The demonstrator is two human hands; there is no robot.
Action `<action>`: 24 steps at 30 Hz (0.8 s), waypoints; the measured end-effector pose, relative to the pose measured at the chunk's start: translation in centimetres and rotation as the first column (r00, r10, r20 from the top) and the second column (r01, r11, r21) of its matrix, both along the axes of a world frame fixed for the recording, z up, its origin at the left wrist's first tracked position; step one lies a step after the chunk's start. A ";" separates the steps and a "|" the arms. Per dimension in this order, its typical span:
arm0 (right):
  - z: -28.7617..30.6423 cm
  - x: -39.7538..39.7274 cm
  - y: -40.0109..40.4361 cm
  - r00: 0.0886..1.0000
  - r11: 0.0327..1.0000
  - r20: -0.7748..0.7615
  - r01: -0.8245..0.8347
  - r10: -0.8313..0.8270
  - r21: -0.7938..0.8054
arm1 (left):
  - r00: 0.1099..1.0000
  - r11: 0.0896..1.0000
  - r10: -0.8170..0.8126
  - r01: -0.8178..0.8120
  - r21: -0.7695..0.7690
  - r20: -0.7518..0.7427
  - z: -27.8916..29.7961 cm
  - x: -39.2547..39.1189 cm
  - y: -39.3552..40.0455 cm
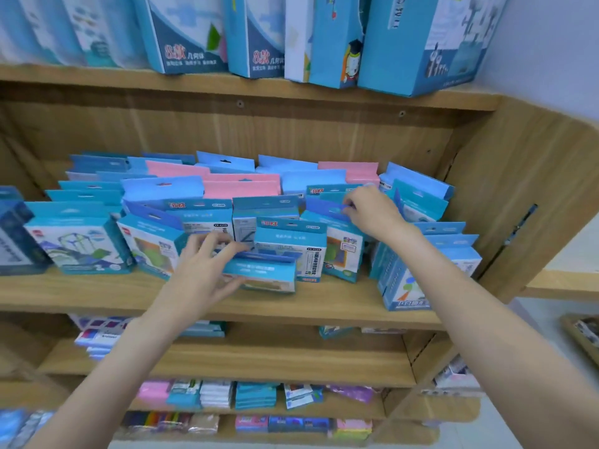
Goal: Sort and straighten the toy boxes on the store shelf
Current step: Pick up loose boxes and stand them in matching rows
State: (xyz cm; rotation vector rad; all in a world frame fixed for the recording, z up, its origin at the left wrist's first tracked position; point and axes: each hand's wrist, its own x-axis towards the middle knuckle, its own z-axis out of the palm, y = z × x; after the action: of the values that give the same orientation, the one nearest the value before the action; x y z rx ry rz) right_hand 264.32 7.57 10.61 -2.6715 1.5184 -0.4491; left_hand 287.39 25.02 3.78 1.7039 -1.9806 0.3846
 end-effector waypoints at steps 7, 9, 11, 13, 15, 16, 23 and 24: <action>5.0 -0.5 1.7 0.974 0.980 0.225 0.056 -0.011 -0.191 | 0.992 0.994 0.022 -0.008 0.109 -0.123 0.4 0.0 0.2; 6.8 -1.1 2.5 0.959 0.970 0.283 0.075 -0.006 -0.232 | 0.985 0.991 0.063 -0.042 0.127 -0.163 0.9 -0.4 -0.4; 8.3 -1.9 3.6 0.945 0.956 0.328 0.086 0.012 -0.280 | 0.976 0.991 0.080 -0.057 0.119 -0.202 1.4 -0.7 -1.2; 9.2 -2.7 4.7 0.936 0.942 0.350 0.089 0.032 -0.324 | 0.970 0.993 0.084 -0.063 0.097 -0.227 1.6 -0.9 -2.0; 9.6 -3.3 5.7 0.939 0.934 0.341 0.083 0.043 -0.346 | 0.970 0.993 0.092 -0.074 0.088 -0.225 1.6 -1.0 -2.5; 9.5 -3.6 6.1 0.945 0.936 0.325 0.071 0.048 -0.346 | 0.970 0.993 0.098 -0.080 0.091 -0.224 1.5 -1.0 -2.6; 4.9 -3.7 6.6 0.973 0.992 0.210 -0.077 0.096 -0.096 | 0.974 0.979 0.065 -0.020 0.205 -0.215 2.0 -0.2 -2.2; 4.2 -3.5 6.6 0.975 0.994 0.201 -0.082 0.095 -0.072 | 0.977 0.974 0.062 -0.015 0.225 -0.202 2.1 -0.1 -1.9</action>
State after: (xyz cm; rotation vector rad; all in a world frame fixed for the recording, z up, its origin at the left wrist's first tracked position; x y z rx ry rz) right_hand 260.83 14.13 14.83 -2.6286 1.3450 -0.7526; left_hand 287.32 23.14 5.90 1.8370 -1.8957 -0.0061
